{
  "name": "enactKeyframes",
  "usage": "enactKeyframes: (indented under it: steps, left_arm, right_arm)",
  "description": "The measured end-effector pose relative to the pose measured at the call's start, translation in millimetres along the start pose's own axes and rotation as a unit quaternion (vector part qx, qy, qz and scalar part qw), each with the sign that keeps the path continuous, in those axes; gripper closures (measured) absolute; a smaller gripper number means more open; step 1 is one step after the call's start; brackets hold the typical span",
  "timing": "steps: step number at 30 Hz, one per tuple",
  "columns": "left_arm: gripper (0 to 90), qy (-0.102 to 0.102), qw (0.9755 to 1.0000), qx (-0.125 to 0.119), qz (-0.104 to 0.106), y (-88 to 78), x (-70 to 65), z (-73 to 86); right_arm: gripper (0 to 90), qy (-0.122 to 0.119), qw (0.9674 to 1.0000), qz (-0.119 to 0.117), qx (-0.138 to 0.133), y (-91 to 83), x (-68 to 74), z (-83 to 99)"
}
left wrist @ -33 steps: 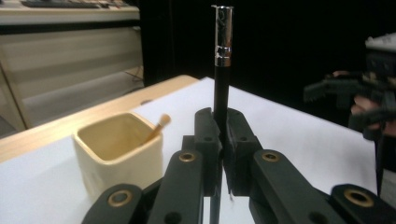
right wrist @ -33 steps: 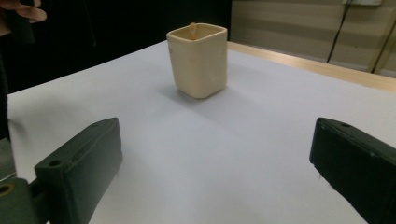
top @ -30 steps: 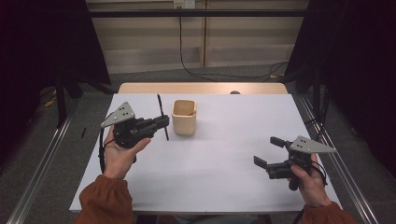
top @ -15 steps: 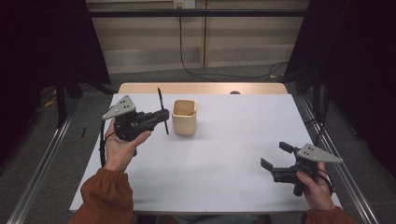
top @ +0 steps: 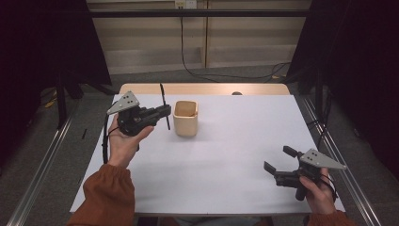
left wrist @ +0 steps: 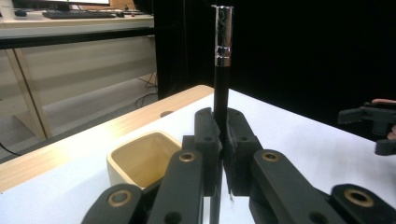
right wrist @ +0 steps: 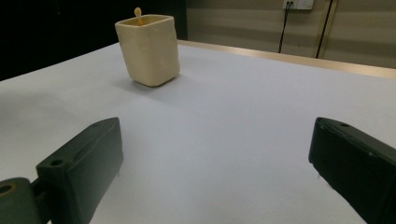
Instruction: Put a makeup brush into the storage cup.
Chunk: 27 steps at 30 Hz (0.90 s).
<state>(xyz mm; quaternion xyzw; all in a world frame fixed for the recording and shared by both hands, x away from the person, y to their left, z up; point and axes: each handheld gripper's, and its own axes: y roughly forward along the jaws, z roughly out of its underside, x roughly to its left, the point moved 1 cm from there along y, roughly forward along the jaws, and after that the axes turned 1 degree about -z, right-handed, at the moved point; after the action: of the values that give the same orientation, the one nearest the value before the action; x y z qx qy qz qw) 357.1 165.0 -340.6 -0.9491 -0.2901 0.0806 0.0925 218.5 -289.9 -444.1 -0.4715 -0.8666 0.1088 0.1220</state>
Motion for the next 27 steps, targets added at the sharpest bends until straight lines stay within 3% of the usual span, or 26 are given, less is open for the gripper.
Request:
enactKeyframes:
  steps: [8, 12, 17, 24, 27]
  left_arm:
    - [85.6, -0.005, 1.0, 0.002, -0.008, 16.2, 7.8, -6.2]
    - [85.6, 0.007, 0.9999, 0.012, -0.006, 27.6, 7.7, -7.5]
    - [85.6, 0.011, 0.9999, 0.007, -0.01, 39.0, 10.9, -11.6]
    - [85.6, 0.0, 0.9999, -0.006, -0.014, 56.5, 14.4, -18.9]
    - [85.6, 0.018, 0.9997, -0.012, -0.004, 60.8, 15.4, -19.3]
  right_arm:
    - [1.9, 0.004, 0.9999, -0.011, 0.002, -0.2, 1.7, 0.9]
    - [1.9, 0.011, 0.9999, -0.008, -0.002, -0.3, 0.6, 0.9]
    - [1.6, 0.012, 0.9999, -0.008, -0.005, -1.2, 1.2, 1.0]
    - [1.0, 0.012, 0.9998, -0.013, -0.006, -2.0, 0.5, 1.0]
    - [1.0, 0.013, 0.9998, -0.013, -0.006, -2.4, 0.8, 1.1]
